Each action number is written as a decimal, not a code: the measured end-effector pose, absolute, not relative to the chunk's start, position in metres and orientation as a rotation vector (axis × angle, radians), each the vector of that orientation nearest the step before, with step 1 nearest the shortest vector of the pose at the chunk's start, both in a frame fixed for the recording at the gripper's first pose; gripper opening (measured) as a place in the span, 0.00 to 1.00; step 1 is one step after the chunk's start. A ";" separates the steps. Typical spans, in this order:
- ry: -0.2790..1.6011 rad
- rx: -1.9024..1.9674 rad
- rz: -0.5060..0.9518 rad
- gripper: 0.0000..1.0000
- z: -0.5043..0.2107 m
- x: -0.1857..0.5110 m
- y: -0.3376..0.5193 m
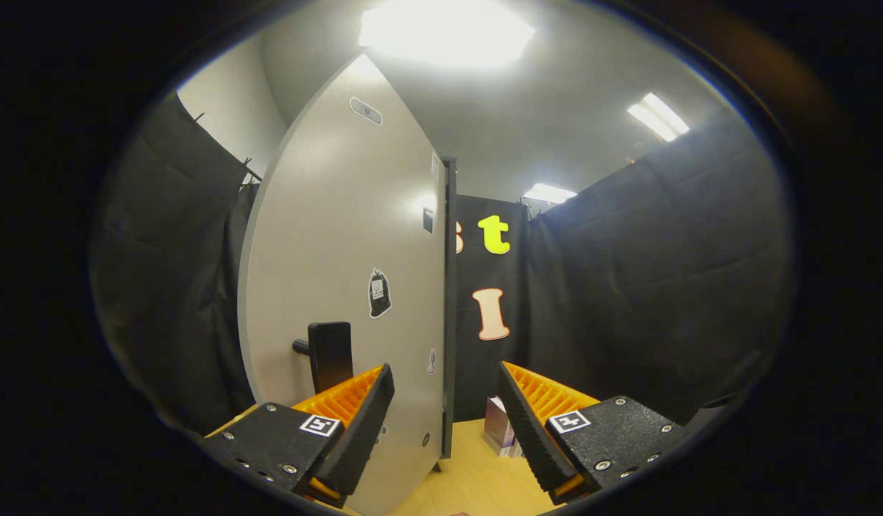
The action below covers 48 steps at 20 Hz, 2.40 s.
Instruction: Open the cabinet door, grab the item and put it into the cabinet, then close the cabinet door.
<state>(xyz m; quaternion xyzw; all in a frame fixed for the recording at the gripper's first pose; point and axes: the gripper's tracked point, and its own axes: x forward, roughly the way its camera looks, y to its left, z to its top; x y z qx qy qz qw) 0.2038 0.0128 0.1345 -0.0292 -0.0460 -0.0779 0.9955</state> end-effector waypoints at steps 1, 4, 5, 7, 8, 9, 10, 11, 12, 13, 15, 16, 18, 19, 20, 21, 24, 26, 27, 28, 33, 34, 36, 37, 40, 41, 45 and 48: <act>-0.090 -0.058 -0.146 0.90 0.133 0.207 0.020; -0.084 -0.061 -0.120 0.91 0.130 0.218 0.034; -0.080 -0.059 -0.106 0.91 0.128 0.220 0.037; -0.068 -0.053 -0.074 0.91 0.121 0.231 0.048; -0.060 -0.053 -0.060 0.93 0.118 0.237 0.056; -0.054 -0.057 -0.043 0.92 0.119 0.242 0.066; -0.051 -0.064 -0.030 0.92 0.118 0.248 0.073; -0.048 -0.071 -0.017 0.93 0.113 0.248 0.082; -0.046 -0.072 -0.004 0.93 0.111 0.250 0.091; -0.045 -0.071 0.011 0.93 0.109 0.254 0.100; -0.038 -0.069 0.039 0.92 0.107 0.264 0.119; -0.035 -0.071 0.054 0.93 0.106 0.268 0.127; -0.028 -0.078 0.059 0.93 0.103 0.275 0.138; -0.035 -0.084 0.050 0.93 0.104 0.277 0.136; -0.034 -0.082 0.053 0.91 0.104 0.279 0.139; -0.027 -0.073 0.060 0.91 0.103 0.281 0.142; 0.002 -0.024 0.085 0.93 0.099 0.277 0.143; 0.006 0.001 0.088 0.93 0.100 0.270 0.138; 0.007 0.010 0.091 0.93 0.099 0.266 0.136; 0.011 0.017 0.094 0.93 0.099 0.261 0.133; 0.015 0.008 0.104 0.93 0.095 0.234 0.121; 0.013 0.004 0.102 0.93 0.094 0.227 0.117; 0.008 -0.004 0.100 0.93 0.094 0.215 0.110; 0.006 -0.007 0.098 0.93 0.093 0.209 0.106; 0.004 0.004 0.094 0.93 0.090 0.192 0.098; 0.003 0.005 0.093 0.93 0.088 0.188 0.095; 0.012 0.008 0.078 0.93 0.078 0.176 0.085; 0.025 0.010 0.078 0.93 0.068 0.170 0.083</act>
